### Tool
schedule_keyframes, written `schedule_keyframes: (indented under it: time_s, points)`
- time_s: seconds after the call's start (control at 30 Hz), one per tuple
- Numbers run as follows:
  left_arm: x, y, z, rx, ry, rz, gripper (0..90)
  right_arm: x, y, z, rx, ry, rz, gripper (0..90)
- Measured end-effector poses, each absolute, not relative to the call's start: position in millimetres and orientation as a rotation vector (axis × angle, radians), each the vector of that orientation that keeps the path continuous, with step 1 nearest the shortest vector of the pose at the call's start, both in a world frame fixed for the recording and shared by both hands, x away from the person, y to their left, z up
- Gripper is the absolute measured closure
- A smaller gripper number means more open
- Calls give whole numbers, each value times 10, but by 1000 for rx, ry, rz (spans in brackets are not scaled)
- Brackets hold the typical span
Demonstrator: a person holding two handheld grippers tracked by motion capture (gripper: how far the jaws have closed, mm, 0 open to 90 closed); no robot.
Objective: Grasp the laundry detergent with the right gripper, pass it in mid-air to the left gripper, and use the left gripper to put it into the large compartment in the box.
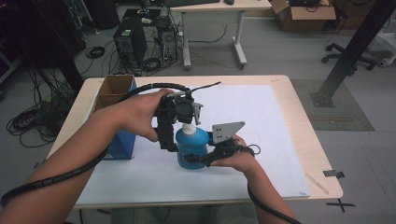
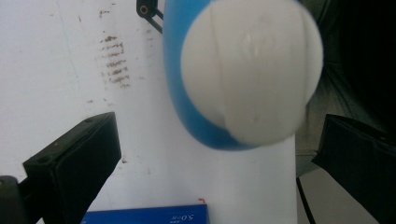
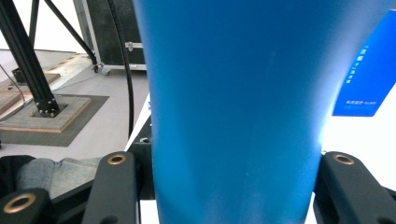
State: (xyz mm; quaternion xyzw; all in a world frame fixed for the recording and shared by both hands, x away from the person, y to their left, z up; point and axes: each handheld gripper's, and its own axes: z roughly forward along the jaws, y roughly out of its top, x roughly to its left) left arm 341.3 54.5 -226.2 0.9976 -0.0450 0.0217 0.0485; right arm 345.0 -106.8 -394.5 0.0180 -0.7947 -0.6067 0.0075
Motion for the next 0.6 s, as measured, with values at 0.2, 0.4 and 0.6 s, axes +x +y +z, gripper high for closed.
schedule_keyframes:
  time_s: [0.2,0.4,0.6]
  points:
    - [3419,505,-2289,3041,-146,67,2,3467,-1012,-3967,59,-2483,-1883,456]
    - [3405,468,-2310,3050,-158,64,1,3480,-960,-3970,60,-2487,-1883,456]
    - [3394,462,-2334,3061,-152,74,2,3492,-911,-3975,63,-2484,-1877,456]
